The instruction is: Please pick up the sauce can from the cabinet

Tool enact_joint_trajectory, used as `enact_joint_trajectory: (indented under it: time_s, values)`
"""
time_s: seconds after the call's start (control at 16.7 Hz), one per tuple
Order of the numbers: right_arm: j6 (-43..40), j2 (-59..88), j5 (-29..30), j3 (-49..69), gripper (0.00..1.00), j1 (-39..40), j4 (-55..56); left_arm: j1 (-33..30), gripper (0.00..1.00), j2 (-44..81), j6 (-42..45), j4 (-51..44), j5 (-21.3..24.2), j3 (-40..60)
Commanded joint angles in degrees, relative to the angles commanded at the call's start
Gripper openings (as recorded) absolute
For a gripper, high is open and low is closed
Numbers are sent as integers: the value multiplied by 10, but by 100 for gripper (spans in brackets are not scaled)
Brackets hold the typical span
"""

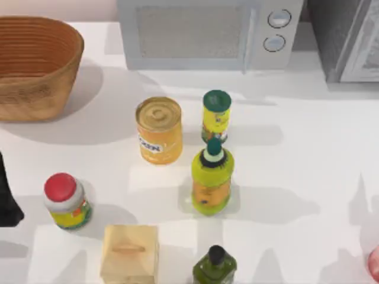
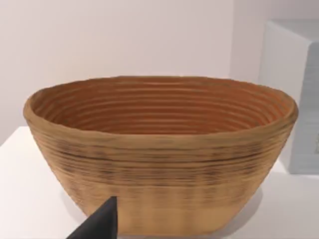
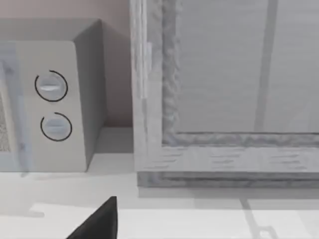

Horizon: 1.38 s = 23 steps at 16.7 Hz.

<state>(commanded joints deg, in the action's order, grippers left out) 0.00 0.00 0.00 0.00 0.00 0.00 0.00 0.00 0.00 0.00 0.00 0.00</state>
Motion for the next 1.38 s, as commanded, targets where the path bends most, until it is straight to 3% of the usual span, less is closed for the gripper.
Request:
enact_joint_trajectory:
  time_s: [0.24, 0.48, 1.38]
  values:
    - [1, 15, 3, 18, 100, 1, -3, 0, 100, 0, 0, 0, 0, 0]
    - [2, 102, 18, 126, 100, 13, -28, 0, 100, 0, 0, 0, 0, 0]
    - [8, 669, 98, 871, 100, 94, -212, 0, 100, 0, 0, 0, 0, 0]
